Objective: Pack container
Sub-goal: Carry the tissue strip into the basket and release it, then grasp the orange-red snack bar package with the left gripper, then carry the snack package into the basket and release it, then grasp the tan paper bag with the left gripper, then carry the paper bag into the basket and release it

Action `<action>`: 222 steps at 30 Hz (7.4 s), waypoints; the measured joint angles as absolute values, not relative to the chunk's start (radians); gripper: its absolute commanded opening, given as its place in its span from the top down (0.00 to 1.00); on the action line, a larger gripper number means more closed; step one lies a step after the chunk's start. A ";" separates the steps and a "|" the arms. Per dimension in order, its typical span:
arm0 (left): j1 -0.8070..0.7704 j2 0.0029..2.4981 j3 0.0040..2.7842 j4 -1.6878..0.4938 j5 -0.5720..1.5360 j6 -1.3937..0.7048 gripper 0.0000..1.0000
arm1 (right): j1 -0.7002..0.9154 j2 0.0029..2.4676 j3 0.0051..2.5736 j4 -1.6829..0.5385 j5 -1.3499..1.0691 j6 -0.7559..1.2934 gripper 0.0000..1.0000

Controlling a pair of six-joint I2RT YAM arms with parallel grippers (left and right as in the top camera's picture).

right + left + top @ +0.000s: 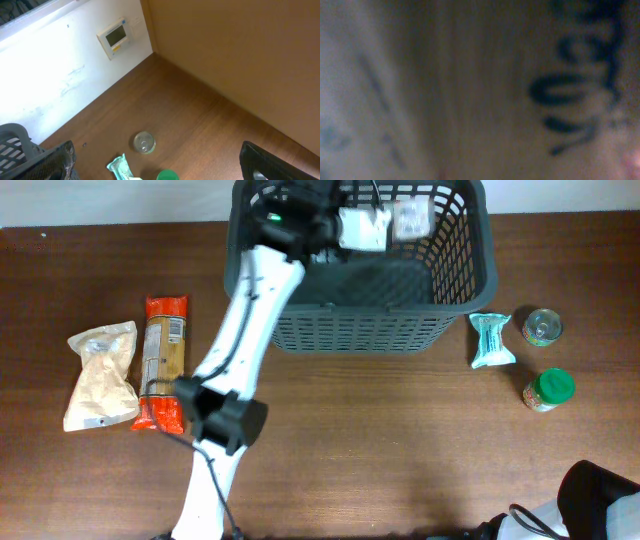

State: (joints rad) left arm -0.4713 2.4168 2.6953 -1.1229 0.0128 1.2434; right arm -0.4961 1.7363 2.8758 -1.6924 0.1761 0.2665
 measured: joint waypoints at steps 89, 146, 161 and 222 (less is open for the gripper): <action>0.227 2.366 2.709 -1.510 0.093 0.208 0.98 | -0.497 1.736 2.876 -1.692 0.176 0.266 0.01; -0.550 2.441 2.704 -1.102 -0.175 0.693 0.14 | -0.497 1.736 2.876 -1.692 0.176 0.266 0.01; -0.027 1.853 2.712 -1.432 -0.271 0.484 0.19 | -0.497 1.736 2.876 -1.692 0.176 0.266 0.01; 0.580 2.355 2.467 -1.396 0.469 0.407 0.99 | -0.497 1.736 2.876 -1.692 0.176 0.266 0.01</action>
State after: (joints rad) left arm 0.5800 2.3554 2.4672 -1.3964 0.4686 0.4072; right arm -0.4969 1.7363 2.8758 -1.6920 0.1764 0.2657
